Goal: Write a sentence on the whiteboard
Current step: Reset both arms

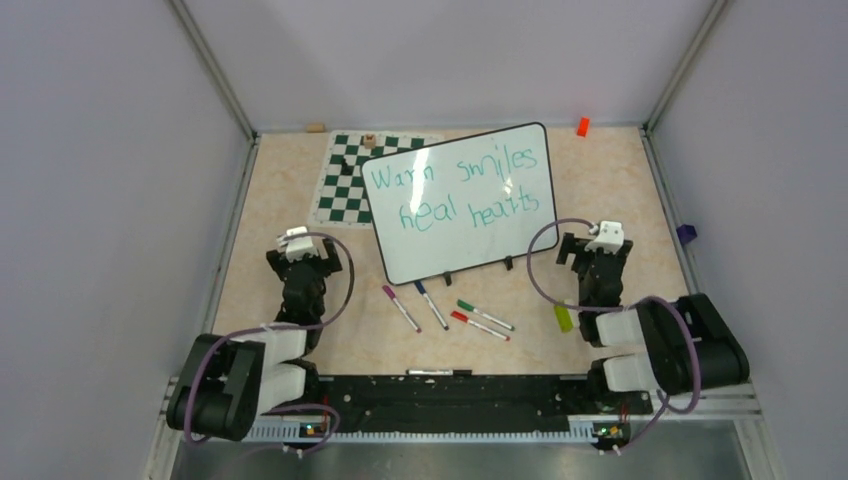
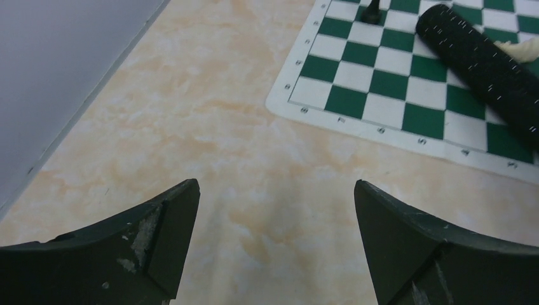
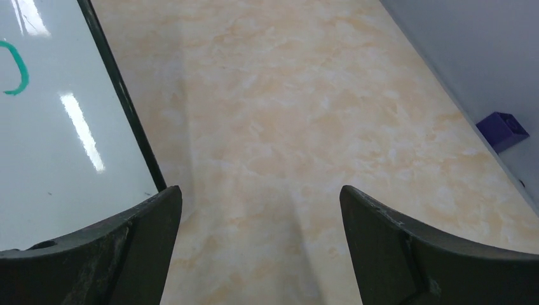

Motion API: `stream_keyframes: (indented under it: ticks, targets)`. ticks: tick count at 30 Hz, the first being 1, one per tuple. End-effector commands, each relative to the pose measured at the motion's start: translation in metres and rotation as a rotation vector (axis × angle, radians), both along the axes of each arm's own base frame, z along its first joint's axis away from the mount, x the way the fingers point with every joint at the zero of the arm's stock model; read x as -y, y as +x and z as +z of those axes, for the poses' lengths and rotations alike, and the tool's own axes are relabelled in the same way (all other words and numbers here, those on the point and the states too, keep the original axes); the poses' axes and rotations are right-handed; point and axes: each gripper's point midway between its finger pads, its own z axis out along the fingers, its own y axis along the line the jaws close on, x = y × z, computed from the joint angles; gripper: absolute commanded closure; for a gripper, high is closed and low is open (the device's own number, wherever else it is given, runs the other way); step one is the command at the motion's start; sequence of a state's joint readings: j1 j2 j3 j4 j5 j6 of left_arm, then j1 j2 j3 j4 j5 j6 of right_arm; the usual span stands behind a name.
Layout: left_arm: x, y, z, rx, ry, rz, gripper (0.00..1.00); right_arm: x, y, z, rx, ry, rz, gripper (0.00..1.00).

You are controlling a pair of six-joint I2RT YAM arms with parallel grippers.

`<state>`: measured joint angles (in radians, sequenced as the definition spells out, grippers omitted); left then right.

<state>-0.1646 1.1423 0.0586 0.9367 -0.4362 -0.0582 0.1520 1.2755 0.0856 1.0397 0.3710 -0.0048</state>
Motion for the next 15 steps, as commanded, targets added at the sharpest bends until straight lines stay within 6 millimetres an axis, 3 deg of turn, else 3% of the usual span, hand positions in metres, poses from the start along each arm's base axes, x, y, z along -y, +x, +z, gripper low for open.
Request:
stream_keyframes:
  ticks: [1,2,6,7,9,15]
  targets:
    - [0.016,0.036,0.044,0.118,-0.063,-0.07,0.04,0.0,0.018,0.032,0.192,-0.018,0.01,0.1]
    - [0.018,0.04,0.041,0.093,-0.07,-0.087,0.04,0.004,0.017,0.038,0.221,-0.017,-0.027,0.09]
    - [0.019,0.049,0.039,0.063,-0.068,-0.098,0.1,0.004,0.029,0.026,0.141,-0.002,-0.018,0.11]
    - [0.018,0.047,0.041,0.074,-0.069,-0.096,0.12,0.004,0.029,0.025,0.133,0.002,-0.02,0.11]
    - [0.014,0.04,0.042,0.1,-0.073,-0.074,0.14,0.005,0.028,0.027,0.143,0.004,-0.027,0.01]
    - [-0.005,0.018,0.058,0.179,-0.013,-0.002,0.13,0.006,0.028,0.027,0.142,0.007,-0.036,0.01]
